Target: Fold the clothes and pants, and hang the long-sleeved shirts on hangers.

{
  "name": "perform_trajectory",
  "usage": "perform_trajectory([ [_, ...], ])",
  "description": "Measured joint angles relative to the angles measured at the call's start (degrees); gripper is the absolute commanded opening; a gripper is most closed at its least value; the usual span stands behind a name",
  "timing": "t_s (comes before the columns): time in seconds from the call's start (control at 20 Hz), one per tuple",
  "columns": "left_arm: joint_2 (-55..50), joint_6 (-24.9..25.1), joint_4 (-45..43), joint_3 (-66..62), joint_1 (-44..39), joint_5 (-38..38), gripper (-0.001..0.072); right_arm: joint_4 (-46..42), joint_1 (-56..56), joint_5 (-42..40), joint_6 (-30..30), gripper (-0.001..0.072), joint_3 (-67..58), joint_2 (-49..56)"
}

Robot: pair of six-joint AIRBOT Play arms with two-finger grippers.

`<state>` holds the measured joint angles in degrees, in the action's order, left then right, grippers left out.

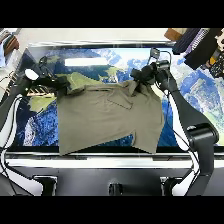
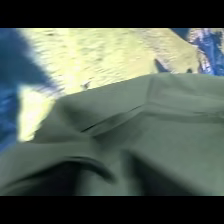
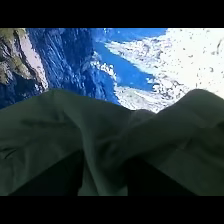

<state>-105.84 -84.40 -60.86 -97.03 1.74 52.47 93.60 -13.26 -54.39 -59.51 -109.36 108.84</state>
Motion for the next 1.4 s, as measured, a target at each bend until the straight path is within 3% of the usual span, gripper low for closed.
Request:
perform_trajectory([
  [0.05, -0.5, -0.2, -0.2, -1.1, -0.1, 0.2, 0.0704, 2.4, 1.4, -0.1, -1.0, 0.0436, 0.0, -0.5],
  [0.2, 0.2, 1.4, -0.3, -3.6, 2.1, 4.4, 0.0704, 10.3, 8.9, -3.9, -9.5, 0.046, -0.1, -4.3],
  [0.4, 5.1, 4.3, 0.8, -2.0, 8.9, 12.6, 0.0705, 20.4, 23.0, -21.0, -25.9, 0.0441, 0.9, -8.8],
  [0.6, 14.6, 5.7, 2.0, 10.7, 15.3, 15.6, 0.0705, 28.0, 33.8, -32.1, -34.6, 0.044, 10.4, -12.0],
  [0.95, 32.8, 7.3, 2.3, 37.5, 21.5, 15.7, 0.0704, 31.5, 38.7, -30.8, -42.7, 0.0441, 31.7, -14.3],
  [1.4, 42.6, 7.5, 0.7, 45.0, 23.4, 17.9, 0.0704, 31.1, 36.8, -23.5, -47.1, 0.044, 40.0, -14.2],
])
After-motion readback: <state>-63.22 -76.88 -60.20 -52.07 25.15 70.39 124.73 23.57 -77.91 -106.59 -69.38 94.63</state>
